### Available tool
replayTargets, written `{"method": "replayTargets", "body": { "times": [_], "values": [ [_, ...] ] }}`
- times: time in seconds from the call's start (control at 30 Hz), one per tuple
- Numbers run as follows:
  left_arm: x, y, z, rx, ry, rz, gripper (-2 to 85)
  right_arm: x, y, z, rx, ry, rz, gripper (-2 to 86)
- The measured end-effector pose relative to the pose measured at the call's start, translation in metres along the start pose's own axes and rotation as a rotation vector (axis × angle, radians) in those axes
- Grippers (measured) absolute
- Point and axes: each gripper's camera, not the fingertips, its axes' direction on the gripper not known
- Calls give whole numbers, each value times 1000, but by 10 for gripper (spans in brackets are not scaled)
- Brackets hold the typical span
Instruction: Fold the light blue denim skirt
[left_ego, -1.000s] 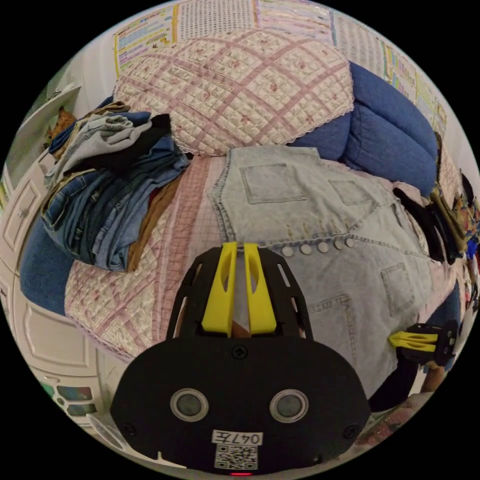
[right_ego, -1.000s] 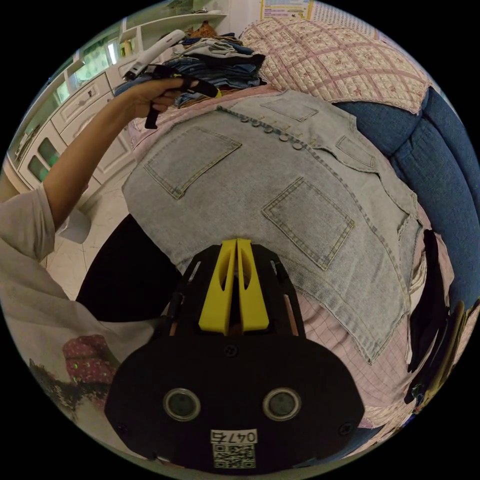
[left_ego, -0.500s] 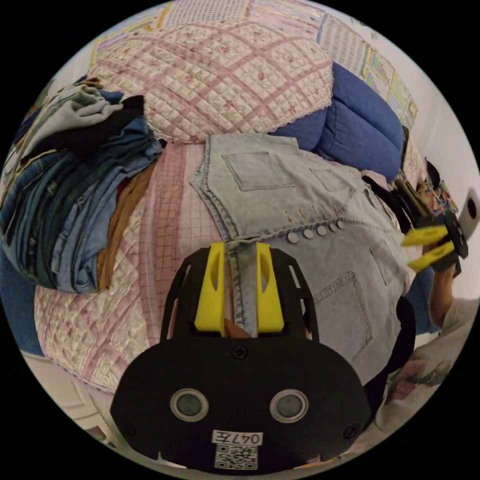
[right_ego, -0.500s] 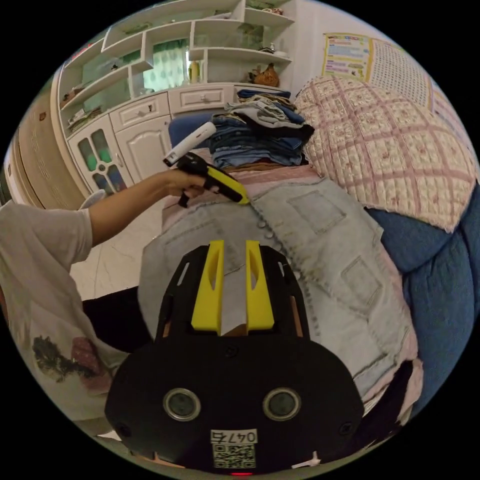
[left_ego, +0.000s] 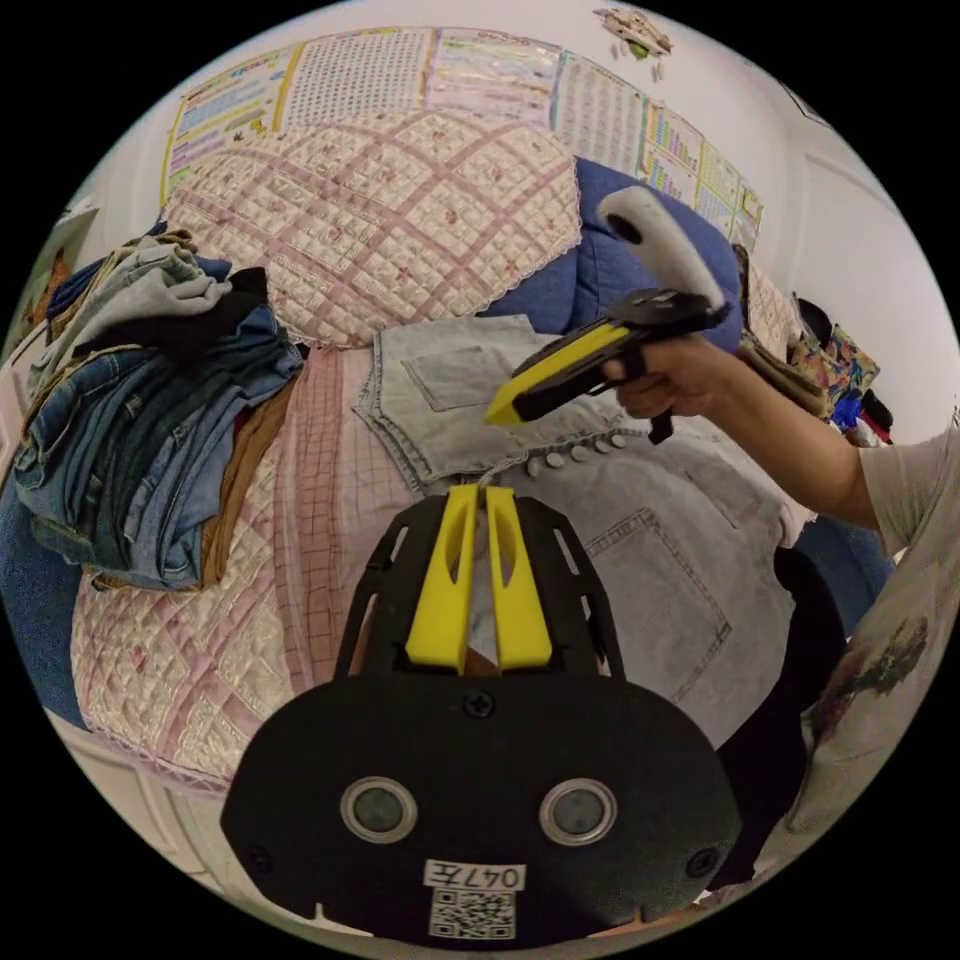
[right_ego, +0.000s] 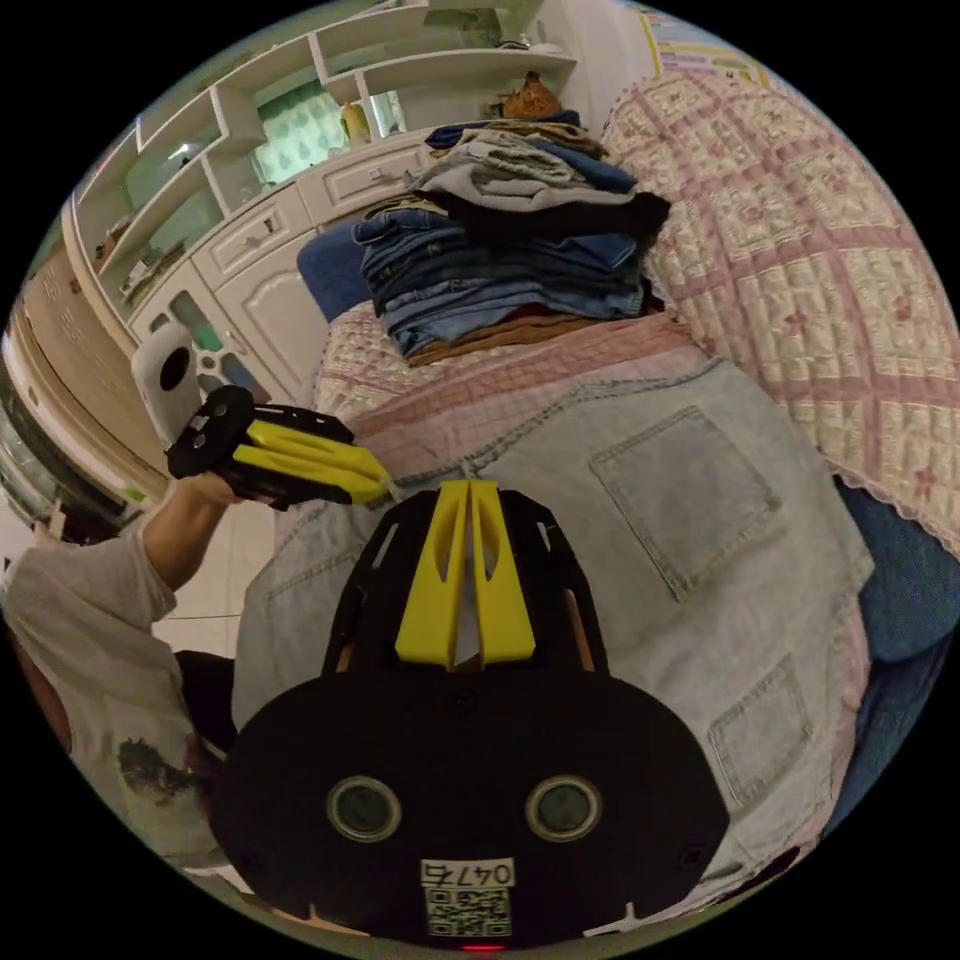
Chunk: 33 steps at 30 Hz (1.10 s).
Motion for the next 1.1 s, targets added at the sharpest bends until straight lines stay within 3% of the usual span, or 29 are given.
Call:
{"method": "replayTargets", "body": {
  "times": [0.2,0.43,0.53,0.67,0.93,1.1],
  "values": [
    [2,-29,-1,16,-58,-16,-9,64,-36,108,-219,-100,65,-5],
    [27,-76,31,-102,-182,43,-9,109,-28,114,-127,-121,96,-6],
    [37,-93,36,-109,-184,53,-8,127,-17,147,-198,-82,99,-6],
    [46,-109,38,-110,-187,50,-8,149,6,108,-126,-88,105,-6],
    [54,-154,92,-282,-208,-44,0,183,187,-18,101,97,215,-5],
    [79,-184,57,-178,-286,-87,-6,185,283,-39,56,229,279,-5]
  ]
}}
